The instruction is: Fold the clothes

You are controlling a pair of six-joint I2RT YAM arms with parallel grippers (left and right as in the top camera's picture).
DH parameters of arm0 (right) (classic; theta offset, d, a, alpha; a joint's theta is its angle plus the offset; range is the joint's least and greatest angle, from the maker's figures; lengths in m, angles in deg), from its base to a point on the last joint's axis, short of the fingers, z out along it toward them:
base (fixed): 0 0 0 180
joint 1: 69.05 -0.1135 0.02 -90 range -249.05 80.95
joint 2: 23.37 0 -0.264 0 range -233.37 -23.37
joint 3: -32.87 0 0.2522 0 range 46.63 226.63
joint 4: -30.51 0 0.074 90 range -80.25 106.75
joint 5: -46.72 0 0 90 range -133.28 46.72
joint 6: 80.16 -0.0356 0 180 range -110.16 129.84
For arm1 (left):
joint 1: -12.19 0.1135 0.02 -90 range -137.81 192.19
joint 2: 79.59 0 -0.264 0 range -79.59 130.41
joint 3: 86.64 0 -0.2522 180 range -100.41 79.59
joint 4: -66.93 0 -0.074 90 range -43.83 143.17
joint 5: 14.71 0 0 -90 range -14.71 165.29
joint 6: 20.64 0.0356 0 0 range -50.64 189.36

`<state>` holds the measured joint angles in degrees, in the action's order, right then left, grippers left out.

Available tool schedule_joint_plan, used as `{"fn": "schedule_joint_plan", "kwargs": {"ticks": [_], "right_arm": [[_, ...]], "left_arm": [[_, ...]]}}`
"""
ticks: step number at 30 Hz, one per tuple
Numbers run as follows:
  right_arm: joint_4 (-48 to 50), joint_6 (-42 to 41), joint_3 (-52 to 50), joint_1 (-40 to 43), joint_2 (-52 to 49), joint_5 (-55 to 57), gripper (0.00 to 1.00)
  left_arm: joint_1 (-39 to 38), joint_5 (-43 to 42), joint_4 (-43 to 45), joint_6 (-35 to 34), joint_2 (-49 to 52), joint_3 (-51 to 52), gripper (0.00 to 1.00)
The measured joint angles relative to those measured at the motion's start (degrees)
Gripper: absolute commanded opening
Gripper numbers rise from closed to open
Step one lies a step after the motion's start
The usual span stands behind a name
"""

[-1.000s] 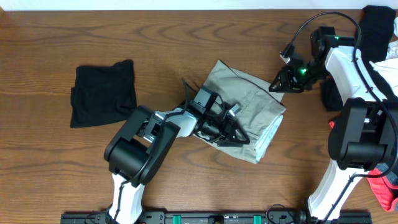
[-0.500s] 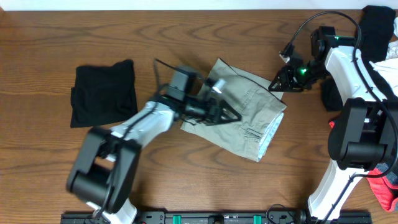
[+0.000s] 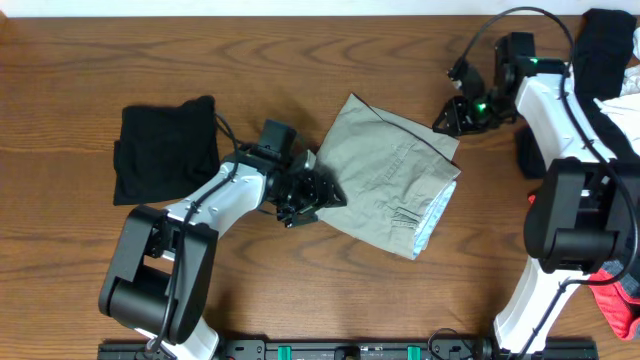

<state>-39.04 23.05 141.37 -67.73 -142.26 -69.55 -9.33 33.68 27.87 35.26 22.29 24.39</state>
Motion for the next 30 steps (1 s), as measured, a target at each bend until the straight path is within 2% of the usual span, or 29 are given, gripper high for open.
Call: {"fn": "schedule_joint_plan", "kwargs": {"ticks": [2,10,19,24,30], "right_arm": [[1.0,0.0,0.0,-1.1,0.0,2.1,0.36],[3.5,0.3,-1.7,-4.6,-0.2,7.9,0.41],[4.2,0.2,-7.2,-4.8,-4.2,9.2,0.33],[-1.6,0.0,-8.7,-5.2,-4.3,3.1,0.26],[-6.7,-4.2,-10.0,-9.1,-4.5,-5.4,0.25]], "left_arm": [[-0.3,1.7,0.1,-1.1,0.0,0.2,0.79],[-0.5,10.9,6.8,-3.2,0.0,0.4,0.8],[-0.4,18.1,15.4,-2.9,0.0,0.4,0.79],[1.0,22.8,20.3,-1.4,0.1,0.5,0.79],[5.7,25.1,26.0,-0.3,0.1,0.5,0.8]]}}
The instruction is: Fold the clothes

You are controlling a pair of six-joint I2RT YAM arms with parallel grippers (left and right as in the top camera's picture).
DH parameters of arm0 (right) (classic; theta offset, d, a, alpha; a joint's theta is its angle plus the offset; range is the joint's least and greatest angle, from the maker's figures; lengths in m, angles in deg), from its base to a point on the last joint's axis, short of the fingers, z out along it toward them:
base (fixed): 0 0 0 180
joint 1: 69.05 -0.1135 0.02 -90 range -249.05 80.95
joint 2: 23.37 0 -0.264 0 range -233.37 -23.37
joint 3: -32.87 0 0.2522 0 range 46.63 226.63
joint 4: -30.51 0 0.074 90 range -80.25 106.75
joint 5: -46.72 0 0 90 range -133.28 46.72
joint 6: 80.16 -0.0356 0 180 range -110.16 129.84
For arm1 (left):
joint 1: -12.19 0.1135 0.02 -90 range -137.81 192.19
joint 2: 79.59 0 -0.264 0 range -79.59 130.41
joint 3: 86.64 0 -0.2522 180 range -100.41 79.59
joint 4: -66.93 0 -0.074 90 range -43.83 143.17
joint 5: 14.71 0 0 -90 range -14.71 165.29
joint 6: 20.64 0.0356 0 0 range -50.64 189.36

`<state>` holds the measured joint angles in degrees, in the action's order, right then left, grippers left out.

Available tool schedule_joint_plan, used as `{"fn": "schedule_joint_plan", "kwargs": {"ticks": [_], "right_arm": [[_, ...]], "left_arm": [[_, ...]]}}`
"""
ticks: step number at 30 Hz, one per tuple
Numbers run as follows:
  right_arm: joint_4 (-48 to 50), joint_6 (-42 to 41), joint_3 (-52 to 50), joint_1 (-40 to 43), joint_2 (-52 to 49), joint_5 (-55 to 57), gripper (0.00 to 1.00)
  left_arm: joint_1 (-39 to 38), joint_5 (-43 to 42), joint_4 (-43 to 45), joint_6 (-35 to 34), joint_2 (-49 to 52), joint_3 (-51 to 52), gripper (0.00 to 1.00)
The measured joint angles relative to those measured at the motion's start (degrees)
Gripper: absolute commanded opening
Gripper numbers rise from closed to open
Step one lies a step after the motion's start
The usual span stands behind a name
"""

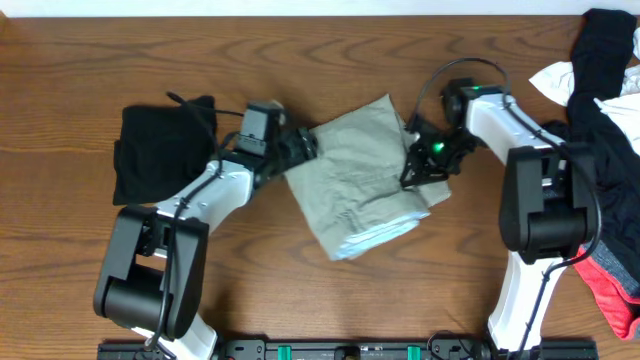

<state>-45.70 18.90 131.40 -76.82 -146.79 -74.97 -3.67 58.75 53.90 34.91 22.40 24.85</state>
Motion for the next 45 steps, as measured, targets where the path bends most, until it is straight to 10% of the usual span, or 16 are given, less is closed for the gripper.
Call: {"fn": "schedule_joint_plan", "kwargs": {"ticks": [19,45], "right_arm": [[-1.9,-1.5,7.3,1.7,0.1,1.4,0.31],[12.8,-1.3,-1.2,-1.6,1.0,3.3,0.31]], "left_arm": [[7.2,-13.2,-19.1,3.0,-0.1,-0.3,0.98],[0.5,-15.1,-8.8,7.1,2.2,-0.3,0.98]]}}
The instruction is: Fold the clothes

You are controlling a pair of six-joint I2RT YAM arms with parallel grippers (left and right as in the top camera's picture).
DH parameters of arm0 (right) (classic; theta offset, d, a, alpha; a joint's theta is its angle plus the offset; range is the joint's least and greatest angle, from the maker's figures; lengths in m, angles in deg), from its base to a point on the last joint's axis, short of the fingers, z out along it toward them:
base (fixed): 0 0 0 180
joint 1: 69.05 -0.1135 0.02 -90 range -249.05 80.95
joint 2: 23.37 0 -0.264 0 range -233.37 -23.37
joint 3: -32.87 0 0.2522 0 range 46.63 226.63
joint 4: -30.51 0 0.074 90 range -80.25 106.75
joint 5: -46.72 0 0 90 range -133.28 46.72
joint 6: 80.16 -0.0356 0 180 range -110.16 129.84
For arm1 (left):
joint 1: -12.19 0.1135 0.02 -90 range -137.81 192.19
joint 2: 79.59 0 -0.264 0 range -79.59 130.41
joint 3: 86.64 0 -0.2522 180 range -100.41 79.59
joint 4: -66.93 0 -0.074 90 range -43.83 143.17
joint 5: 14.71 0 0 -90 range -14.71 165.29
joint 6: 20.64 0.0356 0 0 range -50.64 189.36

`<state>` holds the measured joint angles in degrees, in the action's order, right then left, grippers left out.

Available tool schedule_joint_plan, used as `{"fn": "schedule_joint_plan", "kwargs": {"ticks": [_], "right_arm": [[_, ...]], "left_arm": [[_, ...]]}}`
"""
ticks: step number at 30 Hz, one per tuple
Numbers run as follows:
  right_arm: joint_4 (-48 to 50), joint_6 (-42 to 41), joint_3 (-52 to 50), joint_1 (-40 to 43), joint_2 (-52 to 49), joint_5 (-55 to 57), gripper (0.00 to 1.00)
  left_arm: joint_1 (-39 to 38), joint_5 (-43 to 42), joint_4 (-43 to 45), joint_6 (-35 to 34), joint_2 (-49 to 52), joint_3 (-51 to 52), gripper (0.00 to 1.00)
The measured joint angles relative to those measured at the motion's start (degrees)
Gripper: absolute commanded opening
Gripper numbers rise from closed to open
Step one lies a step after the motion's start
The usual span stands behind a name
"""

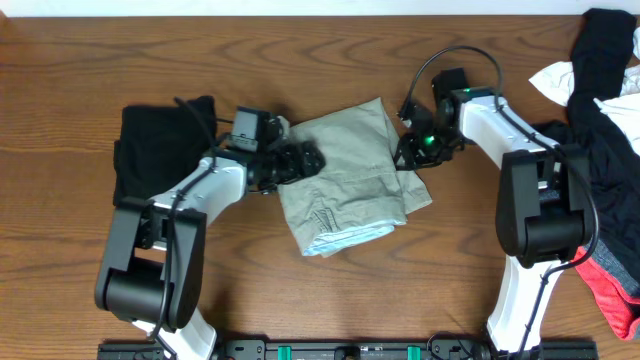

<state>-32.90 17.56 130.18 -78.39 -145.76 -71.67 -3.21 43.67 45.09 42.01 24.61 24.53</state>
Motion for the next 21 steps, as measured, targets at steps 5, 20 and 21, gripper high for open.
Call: {"fn": "schedule_joint_plan", "kwargs": {"ticks": [5,20,21], "right_arm": [[-0.1,0.0,-0.4,-2.2,0.0,-2.1,0.32],[-1.8,0.0,-0.4,-2.4,0.0,-2.8,0.27],[-2.1,0.0,-0.4,-2.2,0.0,-3.0,0.27]], "left_arm": [[-2.1,-0.2,2.2,-0.1,0.5,-0.1,0.94],[-0.9,-1.2,3.4,1.1,1.0,0.1,0.06],[-0.7,-1.3,2.5,1.8,0.2,0.1,0.06]]}}
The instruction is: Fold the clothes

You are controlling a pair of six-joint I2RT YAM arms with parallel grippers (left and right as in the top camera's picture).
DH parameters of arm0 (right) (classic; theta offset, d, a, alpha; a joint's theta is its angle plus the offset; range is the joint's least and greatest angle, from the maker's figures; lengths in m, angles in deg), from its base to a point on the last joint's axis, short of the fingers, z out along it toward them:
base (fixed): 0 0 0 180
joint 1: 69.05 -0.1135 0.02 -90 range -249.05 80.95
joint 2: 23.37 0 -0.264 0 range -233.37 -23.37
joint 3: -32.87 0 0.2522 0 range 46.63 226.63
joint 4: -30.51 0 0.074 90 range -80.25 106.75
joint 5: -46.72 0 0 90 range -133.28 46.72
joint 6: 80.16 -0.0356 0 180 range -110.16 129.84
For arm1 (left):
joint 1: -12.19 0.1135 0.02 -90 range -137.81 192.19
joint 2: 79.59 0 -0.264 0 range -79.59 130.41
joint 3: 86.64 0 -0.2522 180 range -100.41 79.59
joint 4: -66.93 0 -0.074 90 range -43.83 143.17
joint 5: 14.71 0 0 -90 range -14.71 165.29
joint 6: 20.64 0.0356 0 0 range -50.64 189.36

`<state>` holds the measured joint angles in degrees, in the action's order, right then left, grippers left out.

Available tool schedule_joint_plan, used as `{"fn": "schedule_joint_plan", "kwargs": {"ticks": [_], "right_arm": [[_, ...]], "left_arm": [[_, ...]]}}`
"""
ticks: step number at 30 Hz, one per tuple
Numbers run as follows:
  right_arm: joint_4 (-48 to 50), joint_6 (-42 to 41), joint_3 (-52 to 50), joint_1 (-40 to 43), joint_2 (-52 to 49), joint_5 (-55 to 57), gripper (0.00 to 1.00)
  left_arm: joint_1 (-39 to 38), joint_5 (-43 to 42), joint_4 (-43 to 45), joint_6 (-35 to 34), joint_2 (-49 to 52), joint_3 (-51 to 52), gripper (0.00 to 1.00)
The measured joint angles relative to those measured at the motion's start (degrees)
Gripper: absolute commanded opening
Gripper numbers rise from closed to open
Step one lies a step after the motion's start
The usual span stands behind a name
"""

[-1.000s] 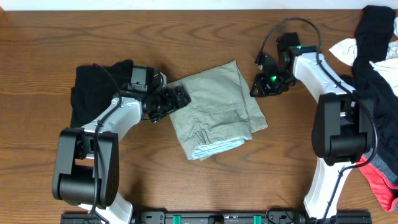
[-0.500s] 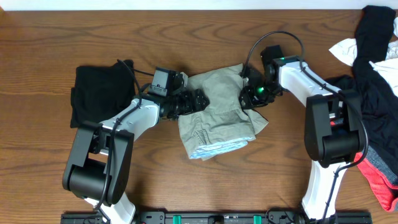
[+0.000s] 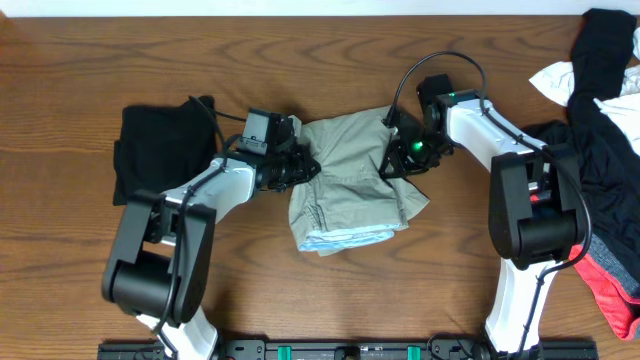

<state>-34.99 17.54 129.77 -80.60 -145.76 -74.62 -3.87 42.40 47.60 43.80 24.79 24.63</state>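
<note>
A folded olive-grey garment [image 3: 350, 180] with a pale blue lining at its lower edge lies at the table's middle. My left gripper [image 3: 303, 166] sits at its left edge, apparently shut on the cloth. My right gripper [image 3: 396, 162] sits at its right edge, likewise pinching the fabric as far as the overhead view shows. A folded black garment [image 3: 160, 148] rests at the left.
A heap of unfolded clothes [image 3: 600, 90], black, white and red, lies along the right side of the wooden table [image 3: 300, 50]. A black bar [image 3: 350, 350] runs along the front edge.
The olive garment has turned a little further, its long side now nearly upright, and shifted slightly right. Both grippers stay at its left and right edges, the right one lower and further left.
First the olive garment lay tilted at centre right, my left gripper at its left corner and my right gripper apart near the far right. Then both grippers were at its edges. Since then it has sat further left and rotated towards square.
</note>
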Motion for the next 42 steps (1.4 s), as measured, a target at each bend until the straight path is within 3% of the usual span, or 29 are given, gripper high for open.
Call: {"fn": "schedule_joint_plan", "kwargs": {"ticks": [4,10,15,25,34,42], "right_arm": [[-1.6,0.0,0.0,1.2,0.0,-0.3,0.27],[-3.9,0.0,0.0,4.1,0.0,-0.5,0.26],[-4.3,0.0,0.0,5.7,0.0,-0.9,0.26],[-4.1,0.0,0.0,5.7,0.0,-1.3,0.26],[-4.2,0.0,0.0,5.7,0.0,-1.3,0.26],[-4.3,0.0,0.0,5.7,0.0,-1.3,0.26]], "left_arm": [[1.7,1.0,-5.5,3.2,-5.5,-0.1,0.06],[5.7,9.5,-16.1,10.6,-13.8,-0.7,0.06],[11.5,14.7,-19.4,17.9,-16.0,-2.7,0.06],[25.0,17.8,-33.6,33.0,-16.0,-17.4,0.06],[29.2,19.5,-33.0,43.3,-15.2,-21.0,0.06],[32.0,23.1,-29.3,46.7,-7.5,-21.0,0.06]]}}
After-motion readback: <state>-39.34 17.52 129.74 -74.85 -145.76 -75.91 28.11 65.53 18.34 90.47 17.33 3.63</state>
